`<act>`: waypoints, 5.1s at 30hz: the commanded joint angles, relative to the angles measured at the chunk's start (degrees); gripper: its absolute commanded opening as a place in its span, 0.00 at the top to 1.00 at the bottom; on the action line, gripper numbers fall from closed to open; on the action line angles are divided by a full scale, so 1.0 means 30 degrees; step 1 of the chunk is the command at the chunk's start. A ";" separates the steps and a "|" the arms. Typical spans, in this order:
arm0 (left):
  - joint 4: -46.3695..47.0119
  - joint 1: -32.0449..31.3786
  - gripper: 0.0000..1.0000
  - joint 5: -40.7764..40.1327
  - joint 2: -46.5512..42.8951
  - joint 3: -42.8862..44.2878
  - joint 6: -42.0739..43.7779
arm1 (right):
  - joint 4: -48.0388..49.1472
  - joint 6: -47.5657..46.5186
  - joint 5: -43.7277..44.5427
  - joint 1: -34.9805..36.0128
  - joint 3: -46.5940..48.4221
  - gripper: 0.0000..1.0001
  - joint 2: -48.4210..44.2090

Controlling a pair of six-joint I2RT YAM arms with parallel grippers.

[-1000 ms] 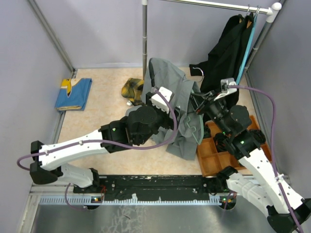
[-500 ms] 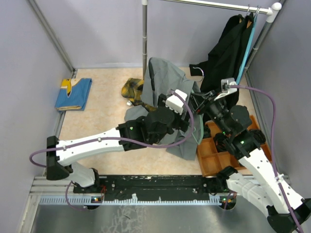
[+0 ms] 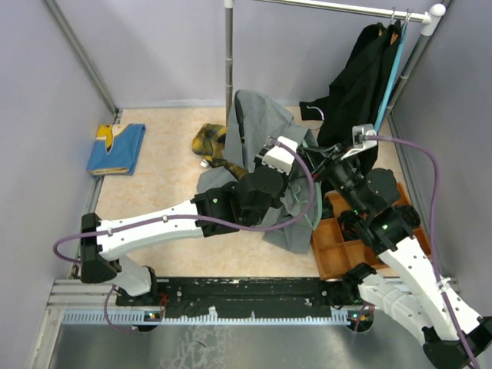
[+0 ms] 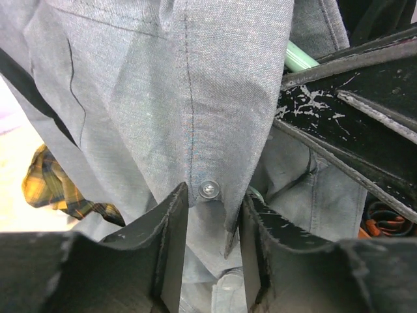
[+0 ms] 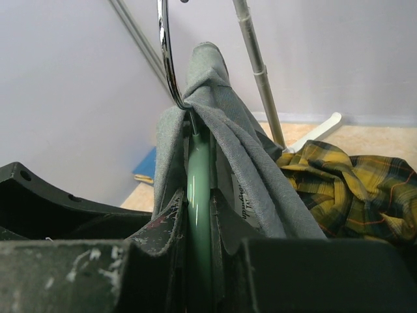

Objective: Place the shirt on the hanger
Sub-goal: Hang the shirt on the hanger.

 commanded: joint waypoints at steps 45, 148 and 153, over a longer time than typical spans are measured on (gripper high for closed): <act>0.1588 -0.2886 0.50 0.2271 -0.4162 -0.2066 0.0282 | 0.8253 0.2033 0.0330 -0.0103 -0.1639 1.00 -0.1165; 1.2732 -0.1630 1.00 0.3878 -0.4630 -0.8738 -0.6233 | 0.8832 0.5004 0.3749 -0.0097 0.2535 1.00 -0.1480; 1.2455 -0.1645 1.00 0.4800 -0.4619 -0.8824 -0.6130 | 0.8211 0.4396 0.4901 -0.0104 0.2712 1.00 -0.1180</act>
